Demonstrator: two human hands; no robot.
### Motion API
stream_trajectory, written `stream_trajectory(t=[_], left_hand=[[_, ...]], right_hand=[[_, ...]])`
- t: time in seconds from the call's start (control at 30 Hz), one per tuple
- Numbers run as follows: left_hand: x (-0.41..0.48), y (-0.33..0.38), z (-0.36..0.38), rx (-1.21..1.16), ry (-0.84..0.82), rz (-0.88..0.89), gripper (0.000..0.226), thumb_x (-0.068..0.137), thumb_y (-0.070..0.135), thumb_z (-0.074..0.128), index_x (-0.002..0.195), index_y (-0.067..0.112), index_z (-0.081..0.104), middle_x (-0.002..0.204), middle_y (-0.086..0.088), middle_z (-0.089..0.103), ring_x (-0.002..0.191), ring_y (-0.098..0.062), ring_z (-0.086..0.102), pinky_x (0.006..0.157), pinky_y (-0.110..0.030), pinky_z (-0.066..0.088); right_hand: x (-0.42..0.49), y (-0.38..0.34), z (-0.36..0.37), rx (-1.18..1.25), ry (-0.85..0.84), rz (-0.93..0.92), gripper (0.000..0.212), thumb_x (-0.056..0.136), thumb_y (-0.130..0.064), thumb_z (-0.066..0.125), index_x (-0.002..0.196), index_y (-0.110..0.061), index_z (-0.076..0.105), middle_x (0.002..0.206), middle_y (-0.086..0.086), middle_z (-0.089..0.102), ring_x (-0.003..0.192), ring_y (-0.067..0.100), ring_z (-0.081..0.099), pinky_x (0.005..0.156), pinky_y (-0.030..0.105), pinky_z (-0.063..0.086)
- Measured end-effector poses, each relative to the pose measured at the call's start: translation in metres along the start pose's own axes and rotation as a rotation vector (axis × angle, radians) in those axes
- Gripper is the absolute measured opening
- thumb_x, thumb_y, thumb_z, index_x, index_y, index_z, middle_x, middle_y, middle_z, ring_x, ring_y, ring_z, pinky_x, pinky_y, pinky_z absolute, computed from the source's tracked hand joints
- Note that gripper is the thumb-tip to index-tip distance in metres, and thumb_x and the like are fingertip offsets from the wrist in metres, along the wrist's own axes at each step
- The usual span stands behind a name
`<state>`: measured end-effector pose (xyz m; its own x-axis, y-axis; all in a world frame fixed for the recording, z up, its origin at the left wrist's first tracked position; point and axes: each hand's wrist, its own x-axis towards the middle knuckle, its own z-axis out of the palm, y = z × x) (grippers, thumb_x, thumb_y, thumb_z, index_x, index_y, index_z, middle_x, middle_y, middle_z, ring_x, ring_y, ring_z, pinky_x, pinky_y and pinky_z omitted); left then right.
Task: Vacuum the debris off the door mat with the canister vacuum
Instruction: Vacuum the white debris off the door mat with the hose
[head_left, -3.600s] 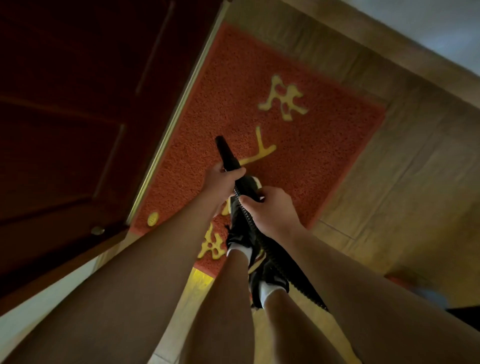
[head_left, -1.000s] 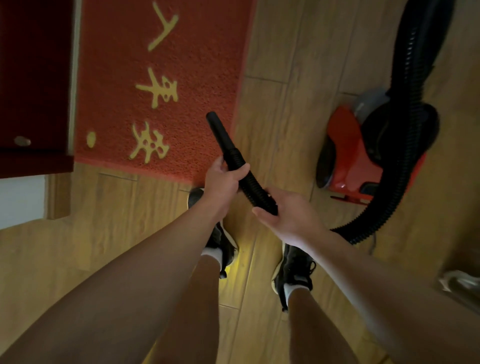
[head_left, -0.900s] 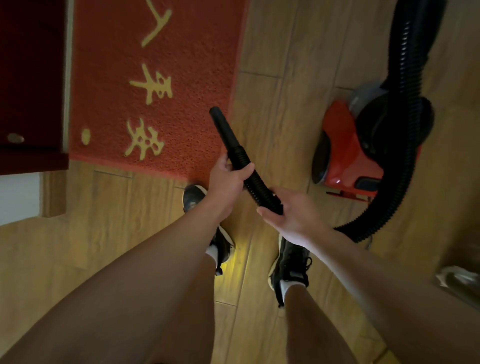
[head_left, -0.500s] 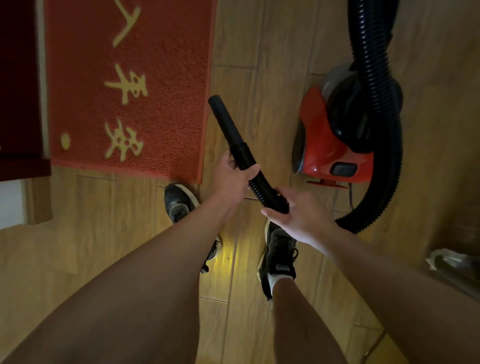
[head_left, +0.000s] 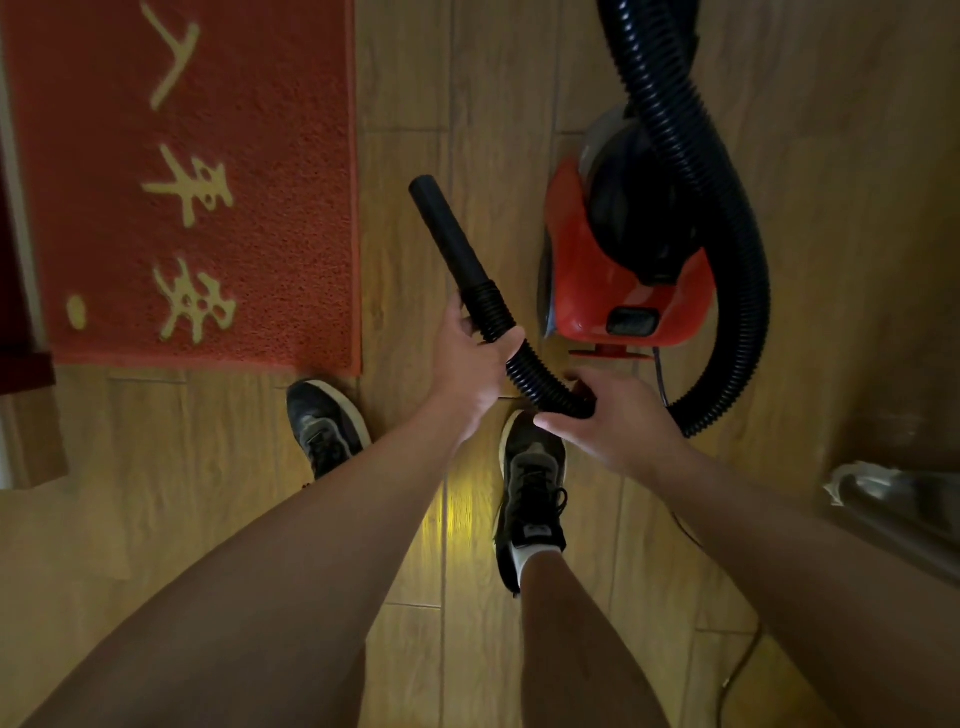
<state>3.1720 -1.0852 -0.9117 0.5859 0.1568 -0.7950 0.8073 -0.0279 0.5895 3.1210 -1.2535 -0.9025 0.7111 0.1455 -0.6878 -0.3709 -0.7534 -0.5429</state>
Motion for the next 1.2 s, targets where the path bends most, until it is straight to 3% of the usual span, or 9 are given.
stream_trajectory(t=[0.1, 0.23, 0.33, 0.43, 0.6, 0.8, 0.97, 1.2], left_hand=[[0.000, 0.001, 0.005, 0.012, -0.013, -0.004, 0.063, 0.093, 0.007, 0.071, 0.145, 0.030, 0.045, 0.127, -0.002, 0.064, 0.115, -0.023, 0.066, 0.100, -0.050, 0.056], [0.001, 0.002, 0.010, 0.006, -0.020, -0.013, 0.069, 0.094, 0.005, 0.071, 0.150, 0.028, 0.040, 0.127, -0.001, 0.063, 0.113, -0.021, 0.067, 0.099, -0.048, 0.057], [0.001, 0.001, 0.012, 0.019, -0.036, -0.005, 0.068, 0.093, 0.005, 0.071, 0.148, 0.030, 0.041, 0.127, -0.003, 0.062, 0.112, -0.022, 0.067, 0.099, -0.048, 0.057], [0.002, -0.002, 0.017, 0.044, -0.048, 0.008, 0.064, 0.093, 0.005, 0.071, 0.144, 0.033, 0.044, 0.122, -0.003, 0.066, 0.113, -0.023, 0.067, 0.099, -0.049, 0.057], [0.003, -0.004, 0.027, 0.047, -0.073, 0.008, 0.067, 0.093, 0.005, 0.071, 0.148, 0.030, 0.043, 0.118, -0.001, 0.066, 0.110, -0.020, 0.067, 0.099, -0.045, 0.057], [0.010, -0.005, 0.033, 0.049, -0.075, 0.010, 0.070, 0.093, 0.004, 0.071, 0.151, 0.030, 0.040, 0.122, -0.003, 0.065, 0.108, -0.023, 0.069, 0.094, -0.043, 0.060], [0.013, -0.005, 0.036, 0.062, -0.079, 0.012, 0.069, 0.094, 0.003, 0.069, 0.151, 0.028, 0.039, 0.117, 0.001, 0.065, 0.101, -0.014, 0.068, 0.080, -0.023, 0.057], [0.017, -0.009, 0.038, 0.066, -0.087, -0.006, 0.066, 0.093, 0.001, 0.070, 0.148, 0.027, 0.043, 0.113, 0.000, 0.066, 0.097, -0.016, 0.069, 0.079, -0.025, 0.059]], right_hand=[[0.001, 0.005, -0.007, 0.035, 0.056, 0.055, 0.066, 0.080, -0.062, 0.073, 0.131, -0.022, 0.061, 0.100, -0.008, 0.063, 0.089, 0.012, 0.061, 0.080, 0.035, 0.054], [0.006, 0.013, -0.018, 0.142, 0.229, 0.171, 0.058, 0.084, -0.055, 0.073, 0.130, -0.023, 0.059, 0.104, -0.010, 0.062, 0.087, 0.007, 0.059, 0.075, 0.029, 0.048], [0.013, 0.020, -0.026, 0.265, 0.365, 0.256, 0.057, 0.089, -0.045, 0.073, 0.134, -0.017, 0.055, 0.118, -0.005, 0.064, 0.097, 0.011, 0.062, 0.084, 0.029, 0.050], [0.023, 0.028, -0.029, 0.282, 0.441, 0.293, 0.063, 0.090, -0.043, 0.073, 0.138, -0.010, 0.048, 0.130, 0.004, 0.060, 0.113, 0.021, 0.063, 0.096, 0.037, 0.052], [0.037, 0.034, -0.029, 0.262, 0.478, 0.379, 0.071, 0.094, -0.040, 0.069, 0.147, -0.005, 0.037, 0.141, 0.014, 0.052, 0.125, 0.031, 0.056, 0.101, 0.039, 0.048], [0.050, 0.039, -0.031, 0.242, 0.497, 0.426, 0.069, 0.091, -0.039, 0.072, 0.141, -0.004, 0.040, 0.134, 0.016, 0.057, 0.119, 0.034, 0.060, 0.100, 0.045, 0.051], [0.056, 0.037, -0.031, 0.266, 0.528, 0.467, 0.066, 0.089, -0.036, 0.075, 0.138, -0.005, 0.042, 0.134, 0.014, 0.058, 0.119, 0.032, 0.061, 0.100, 0.041, 0.052], [0.061, 0.038, -0.032, 0.255, 0.533, 0.506, 0.069, 0.088, -0.034, 0.077, 0.140, -0.004, 0.042, 0.137, 0.014, 0.058, 0.123, 0.031, 0.059, 0.104, 0.038, 0.048]])
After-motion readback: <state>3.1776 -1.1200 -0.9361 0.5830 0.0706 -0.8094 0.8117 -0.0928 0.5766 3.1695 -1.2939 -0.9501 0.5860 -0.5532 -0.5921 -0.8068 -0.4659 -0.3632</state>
